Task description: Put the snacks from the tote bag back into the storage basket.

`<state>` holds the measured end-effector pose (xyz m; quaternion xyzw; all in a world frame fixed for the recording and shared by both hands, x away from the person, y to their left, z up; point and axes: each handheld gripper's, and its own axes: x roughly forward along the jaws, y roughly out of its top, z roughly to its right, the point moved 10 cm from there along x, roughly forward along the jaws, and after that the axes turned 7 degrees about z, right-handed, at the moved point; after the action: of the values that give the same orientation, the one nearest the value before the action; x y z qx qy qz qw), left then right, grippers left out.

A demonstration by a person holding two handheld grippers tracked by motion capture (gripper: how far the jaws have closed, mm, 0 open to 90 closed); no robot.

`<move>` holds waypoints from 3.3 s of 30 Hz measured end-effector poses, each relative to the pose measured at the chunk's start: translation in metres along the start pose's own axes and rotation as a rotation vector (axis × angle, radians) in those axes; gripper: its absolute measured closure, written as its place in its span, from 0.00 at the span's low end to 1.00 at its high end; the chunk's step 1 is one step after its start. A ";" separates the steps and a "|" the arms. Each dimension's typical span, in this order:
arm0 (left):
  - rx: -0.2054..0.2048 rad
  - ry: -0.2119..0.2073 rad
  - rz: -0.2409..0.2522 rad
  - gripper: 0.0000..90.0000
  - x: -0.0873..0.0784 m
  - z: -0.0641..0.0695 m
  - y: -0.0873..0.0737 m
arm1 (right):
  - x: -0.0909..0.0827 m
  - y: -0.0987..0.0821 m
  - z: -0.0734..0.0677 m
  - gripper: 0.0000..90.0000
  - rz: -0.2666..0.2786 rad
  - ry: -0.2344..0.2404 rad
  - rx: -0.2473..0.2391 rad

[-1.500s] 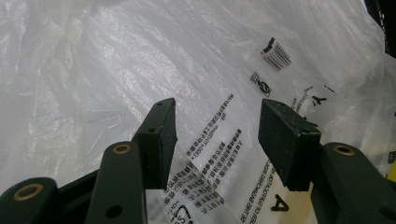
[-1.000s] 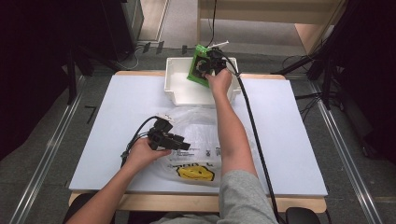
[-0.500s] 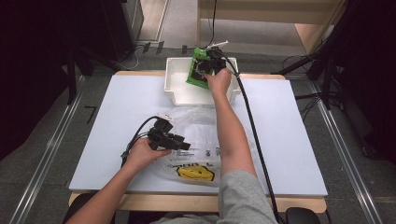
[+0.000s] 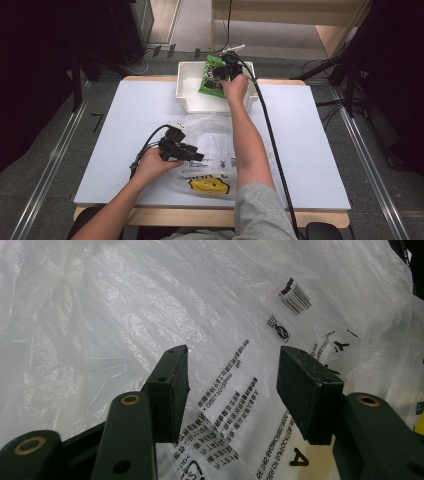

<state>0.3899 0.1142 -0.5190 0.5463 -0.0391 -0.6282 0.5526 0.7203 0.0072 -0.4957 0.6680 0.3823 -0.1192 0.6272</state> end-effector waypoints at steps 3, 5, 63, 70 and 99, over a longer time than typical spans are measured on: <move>-0.002 0.001 0.001 0.53 0.000 0.000 0.000 | -0.001 0.001 0.001 0.33 0.001 -0.007 -0.004; 0.000 0.003 0.001 0.53 0.000 -0.001 0.000 | -0.002 0.002 0.002 0.33 0.007 -0.013 -0.003; 0.013 0.023 0.003 0.52 -0.001 -0.002 0.001 | -0.078 -0.019 -0.013 0.41 0.056 0.099 -0.030; 0.008 0.022 0.004 0.52 -0.001 -0.002 0.002 | -0.093 -0.031 -0.022 0.41 0.051 0.101 -0.089; -0.004 0.033 0.014 0.50 -0.004 -0.004 0.004 | -0.155 -0.085 -0.039 0.42 0.060 0.221 -0.149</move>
<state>0.3948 0.1181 -0.5152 0.5551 -0.0327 -0.6154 0.5587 0.5466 -0.0194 -0.4534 0.6399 0.4367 0.0026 0.6324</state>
